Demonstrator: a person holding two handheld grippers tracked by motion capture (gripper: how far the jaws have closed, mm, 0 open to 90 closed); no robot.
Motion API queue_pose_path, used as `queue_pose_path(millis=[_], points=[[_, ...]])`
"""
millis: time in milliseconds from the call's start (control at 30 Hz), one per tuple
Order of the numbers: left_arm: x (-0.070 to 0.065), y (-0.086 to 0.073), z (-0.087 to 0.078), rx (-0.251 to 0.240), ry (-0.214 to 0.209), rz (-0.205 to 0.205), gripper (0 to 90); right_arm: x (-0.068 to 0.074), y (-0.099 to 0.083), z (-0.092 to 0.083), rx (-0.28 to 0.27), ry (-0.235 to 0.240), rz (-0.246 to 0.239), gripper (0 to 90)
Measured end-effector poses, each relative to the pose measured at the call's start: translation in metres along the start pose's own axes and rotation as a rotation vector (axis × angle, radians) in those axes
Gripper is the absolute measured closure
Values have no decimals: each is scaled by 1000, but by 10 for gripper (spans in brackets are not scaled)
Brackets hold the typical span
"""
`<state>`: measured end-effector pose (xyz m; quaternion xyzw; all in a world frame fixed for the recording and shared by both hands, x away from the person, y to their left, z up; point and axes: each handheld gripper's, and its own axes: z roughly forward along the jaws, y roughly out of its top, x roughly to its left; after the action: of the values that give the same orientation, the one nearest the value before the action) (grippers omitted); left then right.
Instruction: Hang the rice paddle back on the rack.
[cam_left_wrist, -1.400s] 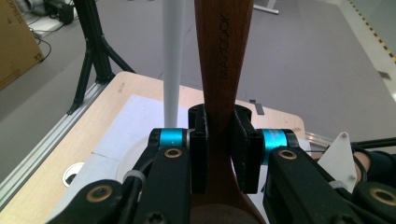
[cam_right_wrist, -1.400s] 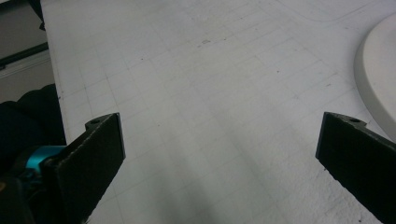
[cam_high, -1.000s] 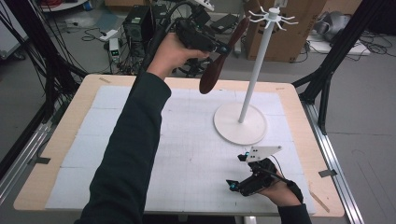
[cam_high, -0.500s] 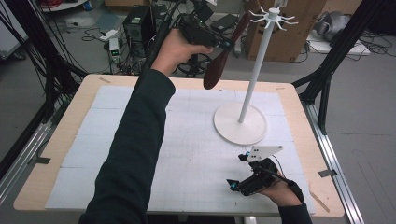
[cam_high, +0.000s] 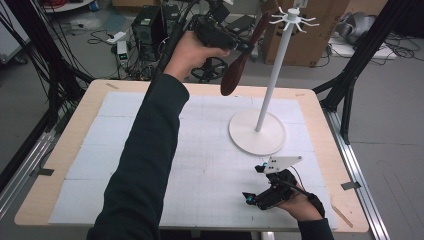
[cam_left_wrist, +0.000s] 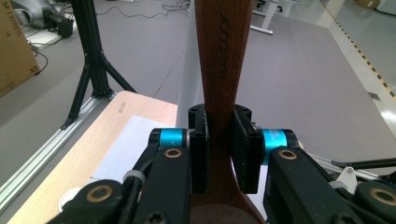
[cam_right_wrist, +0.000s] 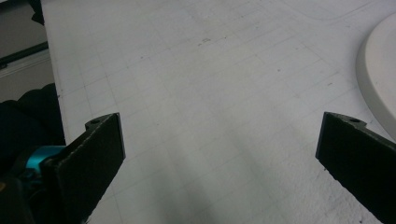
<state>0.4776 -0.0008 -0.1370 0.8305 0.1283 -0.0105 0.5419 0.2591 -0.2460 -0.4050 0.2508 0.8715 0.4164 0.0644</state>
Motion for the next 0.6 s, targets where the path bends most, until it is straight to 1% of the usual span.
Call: queue_pose_path(millis=[33, 167, 433, 600], points=[[0, 0, 1, 7, 1, 1, 787, 0, 0, 0, 0, 0, -1, 2], [1, 0, 4, 3, -1, -4, 787, 0, 1, 1, -2, 0, -3, 2], [2, -1, 12, 12, -8, -6, 787, 1, 1, 0, -2, 2, -6, 2], [2, -2, 16, 0, -14, -13, 786, 1, 1, 0, -5, 2, -2, 2]])
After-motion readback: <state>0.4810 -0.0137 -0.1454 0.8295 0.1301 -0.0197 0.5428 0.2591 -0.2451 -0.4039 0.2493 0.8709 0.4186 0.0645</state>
